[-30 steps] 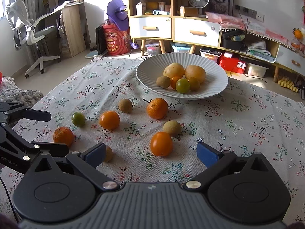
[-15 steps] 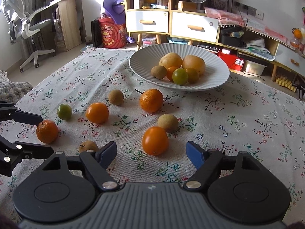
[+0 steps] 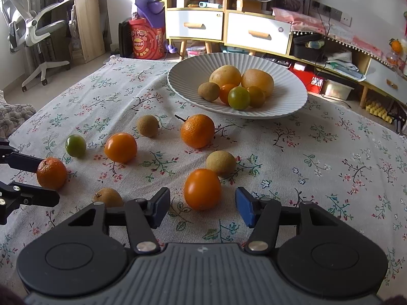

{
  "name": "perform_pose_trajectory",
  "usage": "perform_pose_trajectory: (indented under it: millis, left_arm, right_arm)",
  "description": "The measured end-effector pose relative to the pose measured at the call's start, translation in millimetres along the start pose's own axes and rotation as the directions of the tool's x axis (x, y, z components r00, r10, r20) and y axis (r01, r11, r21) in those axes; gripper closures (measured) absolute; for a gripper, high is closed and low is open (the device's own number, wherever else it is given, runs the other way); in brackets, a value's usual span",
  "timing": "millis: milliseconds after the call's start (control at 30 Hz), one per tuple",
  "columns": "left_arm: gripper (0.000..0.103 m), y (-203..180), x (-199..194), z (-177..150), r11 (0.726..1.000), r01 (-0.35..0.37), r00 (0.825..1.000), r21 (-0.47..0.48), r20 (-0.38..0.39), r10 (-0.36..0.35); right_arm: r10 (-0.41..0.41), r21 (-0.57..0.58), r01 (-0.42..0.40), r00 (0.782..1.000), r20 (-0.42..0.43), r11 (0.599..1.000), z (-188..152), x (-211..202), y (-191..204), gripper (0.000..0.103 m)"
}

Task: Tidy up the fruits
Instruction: 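Move the left tool to the large mandarin while the right tool approaches an orange tomato, then close the left tool on the mandarin while the right tool grasps the orange tomato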

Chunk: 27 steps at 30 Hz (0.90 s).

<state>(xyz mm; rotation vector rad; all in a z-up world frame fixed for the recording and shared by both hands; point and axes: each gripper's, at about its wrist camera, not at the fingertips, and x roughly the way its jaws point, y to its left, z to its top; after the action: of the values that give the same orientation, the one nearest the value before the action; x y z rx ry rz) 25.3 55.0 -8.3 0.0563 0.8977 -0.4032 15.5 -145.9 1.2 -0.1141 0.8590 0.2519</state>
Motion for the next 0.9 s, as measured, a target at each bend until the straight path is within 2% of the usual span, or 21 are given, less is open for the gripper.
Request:
perform_pose_trajectory:
  millis: [333,467,900]
  left_arm:
    - [0.071,0.7,0.4,0.2,1.0,0.004,1.0,-0.011,-0.009,-0.005]
    - [0.072,0.5,0.6,0.1,1.0,0.006,1.0,-0.011,-0.009,-0.006]
    - [0.073,-1.9,0.5,1.0,1.0,0.016,1.0,-0.005,-0.005,-0.016]
  right_arm:
    - [-0.008,-0.018,0.008,1.0,0.0,1.0,2.2,0.9,3.7,0.067]
    - [-0.014,-0.018,0.014,1.0,-0.002,1.0,2.6,1.1,2.9,0.073]
    - [-0.013,-0.019,0.013,1.0,-0.005,1.0,4.1,1.6,2.4,0.074]
